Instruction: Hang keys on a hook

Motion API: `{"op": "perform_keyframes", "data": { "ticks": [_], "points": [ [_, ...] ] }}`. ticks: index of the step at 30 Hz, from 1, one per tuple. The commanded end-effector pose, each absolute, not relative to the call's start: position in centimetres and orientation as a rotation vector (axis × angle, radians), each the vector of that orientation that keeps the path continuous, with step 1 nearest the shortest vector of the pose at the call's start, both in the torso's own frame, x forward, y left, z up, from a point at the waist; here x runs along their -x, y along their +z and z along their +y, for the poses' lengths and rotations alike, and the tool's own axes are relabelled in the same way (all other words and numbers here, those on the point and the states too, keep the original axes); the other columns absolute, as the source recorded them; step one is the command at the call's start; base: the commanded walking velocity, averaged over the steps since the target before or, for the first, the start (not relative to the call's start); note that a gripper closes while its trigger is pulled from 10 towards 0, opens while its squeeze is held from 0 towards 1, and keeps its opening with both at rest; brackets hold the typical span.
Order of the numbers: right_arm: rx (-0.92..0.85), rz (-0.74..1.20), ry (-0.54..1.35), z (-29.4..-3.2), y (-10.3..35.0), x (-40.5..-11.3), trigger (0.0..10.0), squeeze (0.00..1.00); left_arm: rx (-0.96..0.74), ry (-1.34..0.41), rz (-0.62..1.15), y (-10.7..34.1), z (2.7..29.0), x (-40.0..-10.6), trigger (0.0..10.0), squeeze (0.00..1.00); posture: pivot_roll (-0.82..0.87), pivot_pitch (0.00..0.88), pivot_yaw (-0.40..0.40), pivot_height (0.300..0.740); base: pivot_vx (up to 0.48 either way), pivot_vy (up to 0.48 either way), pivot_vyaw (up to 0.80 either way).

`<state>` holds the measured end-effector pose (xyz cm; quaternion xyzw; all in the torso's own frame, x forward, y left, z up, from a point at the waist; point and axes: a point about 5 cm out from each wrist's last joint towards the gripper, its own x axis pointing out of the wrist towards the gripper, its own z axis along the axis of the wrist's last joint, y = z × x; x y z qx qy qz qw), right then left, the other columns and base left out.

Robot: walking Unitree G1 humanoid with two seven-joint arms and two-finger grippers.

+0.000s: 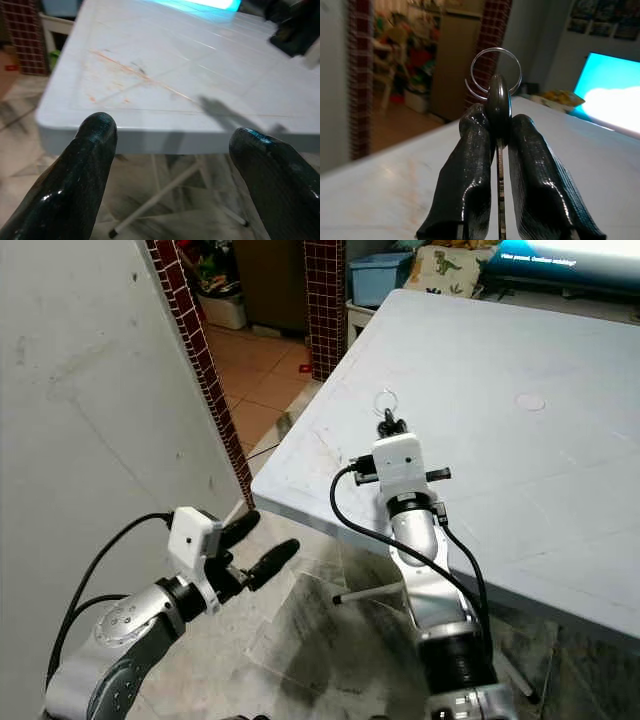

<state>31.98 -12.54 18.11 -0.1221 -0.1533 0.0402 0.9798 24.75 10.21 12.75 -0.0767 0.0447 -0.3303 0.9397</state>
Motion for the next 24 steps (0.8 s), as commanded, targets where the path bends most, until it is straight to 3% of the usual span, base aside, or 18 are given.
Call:
{"op": "perform_keyframes", "data": {
  "ticks": [1, 7, 16, 24],
  "points": [
    [0.180, -0.311, 0.130, -11.6, 18.6, -31.3, 10.0, 0.00, 0.138, -0.619, 0.080, 12.7, 10.9, -25.1, 10.0, 0.00, -0.05, 0.066, 0.093, 0.740, 0.000, 0.000, 0.00],
    [0.021, -0.255, 0.227, -10.5, 18.4, -29.4, 10.0, 0.00, 0.113, -0.479, 0.051, 12.9, 12.1, -25.7, 10.0, 0.00, -0.05, 0.067, 0.096, 0.740, 0.000, 0.000, 0.00],
    [0.096, -0.168, 0.276, -12.0, 17.3, -25.3, 10.0, 0.00, 0.018, -0.212, -0.014, 13.3, 16.1, -24.2, 10.0, 0.00, -0.04, 0.069, 0.086, 0.740, 0.000, 0.000, 0.00],
    [0.183, -0.127, 0.279, -13.0, 16.5, -24.3, 10.0, 0.00, -0.022, -0.146, 0.005, 12.9, 17.6, -23.3, 10.0, 0.00, -0.04, 0.073, 0.079, 0.740, 0.000, 0.000, 0.00]
  ]
}}
